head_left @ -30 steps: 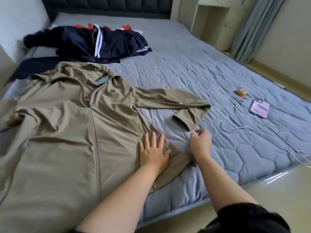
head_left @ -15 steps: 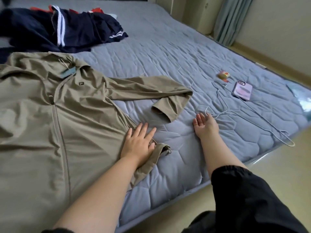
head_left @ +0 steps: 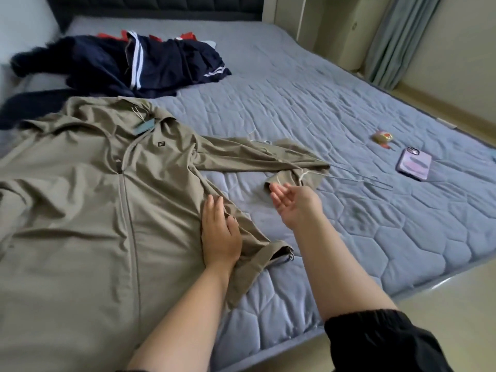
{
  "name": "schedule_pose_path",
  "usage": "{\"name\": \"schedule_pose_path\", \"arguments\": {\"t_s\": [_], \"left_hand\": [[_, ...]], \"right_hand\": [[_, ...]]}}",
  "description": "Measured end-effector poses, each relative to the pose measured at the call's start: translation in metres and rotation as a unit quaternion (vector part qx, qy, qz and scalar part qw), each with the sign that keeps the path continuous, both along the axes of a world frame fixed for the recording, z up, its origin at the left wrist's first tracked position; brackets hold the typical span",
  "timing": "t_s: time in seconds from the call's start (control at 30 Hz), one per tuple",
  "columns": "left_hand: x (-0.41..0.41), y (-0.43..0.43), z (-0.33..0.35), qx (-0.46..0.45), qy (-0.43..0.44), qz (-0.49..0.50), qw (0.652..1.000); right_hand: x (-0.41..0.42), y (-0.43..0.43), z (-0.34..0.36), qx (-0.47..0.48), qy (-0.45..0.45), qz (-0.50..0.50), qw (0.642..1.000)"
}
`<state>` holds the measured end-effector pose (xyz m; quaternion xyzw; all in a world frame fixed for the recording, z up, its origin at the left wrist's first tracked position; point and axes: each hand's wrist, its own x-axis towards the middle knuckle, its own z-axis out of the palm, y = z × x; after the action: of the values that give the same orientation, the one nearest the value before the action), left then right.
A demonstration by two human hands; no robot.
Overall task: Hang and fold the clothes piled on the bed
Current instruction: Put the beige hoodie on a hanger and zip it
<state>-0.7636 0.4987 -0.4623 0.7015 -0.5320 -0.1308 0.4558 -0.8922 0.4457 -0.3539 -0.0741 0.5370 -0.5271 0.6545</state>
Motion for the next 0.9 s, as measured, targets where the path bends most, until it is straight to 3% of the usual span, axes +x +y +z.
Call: {"name": "schedule_pose_path", "arguments": {"t_s": [0.07, 0.1, 0.13, 0.2, 0.23, 0.27, 0.37, 0.53, 0.73, 0.9], "left_hand": [[0.000, -0.001, 0.000, -0.017, 0.001, 0.013, 1.000], [0.000, -0.001, -0.001, -0.015, -0.012, 0.006, 1.000], [-0.001, -0.002, -0.002, -0.005, -0.028, -0.006, 1.000], [0.000, -0.005, -0.004, 0.026, -0.078, -0.034, 0.996], [0.000, -0.007, -0.007, 0.044, -0.112, -0.043, 0.992], [0.001, -0.009, -0.009, 0.063, -0.149, -0.049, 0.986], [0.002, -0.013, -0.016, 0.108, -0.226, -0.054, 0.967], [0.001, -0.016, -0.021, 0.128, -0.271, -0.056, 0.952], [0.001, -0.016, -0.021, 0.119, -0.258, -0.058, 0.957], [0.002, -0.017, -0.021, 0.108, -0.244, -0.054, 0.962]], "right_hand": [[-0.003, 0.004, -0.011, 0.034, 0.138, 0.115, 0.983], [-0.008, 0.004, -0.016, 0.027, 0.257, 0.156, 0.953], [-0.015, 0.003, -0.021, 0.009, 0.403, 0.175, 0.898], [-0.027, -0.003, -0.031, -0.062, 0.666, 0.153, 0.728], [-0.031, -0.007, -0.034, -0.097, 0.717, 0.132, 0.678], [-0.035, -0.013, -0.037, -0.124, 0.730, 0.120, 0.662], [-0.045, -0.032, -0.052, -0.141, 0.732, 0.175, 0.643], [-0.057, -0.045, -0.076, -0.092, 0.734, 0.252, 0.624], [-0.060, -0.064, -0.072, -0.046, 0.772, 0.224, 0.593], [-0.052, -0.066, -0.066, -0.100, 0.761, 0.145, 0.624]]}}
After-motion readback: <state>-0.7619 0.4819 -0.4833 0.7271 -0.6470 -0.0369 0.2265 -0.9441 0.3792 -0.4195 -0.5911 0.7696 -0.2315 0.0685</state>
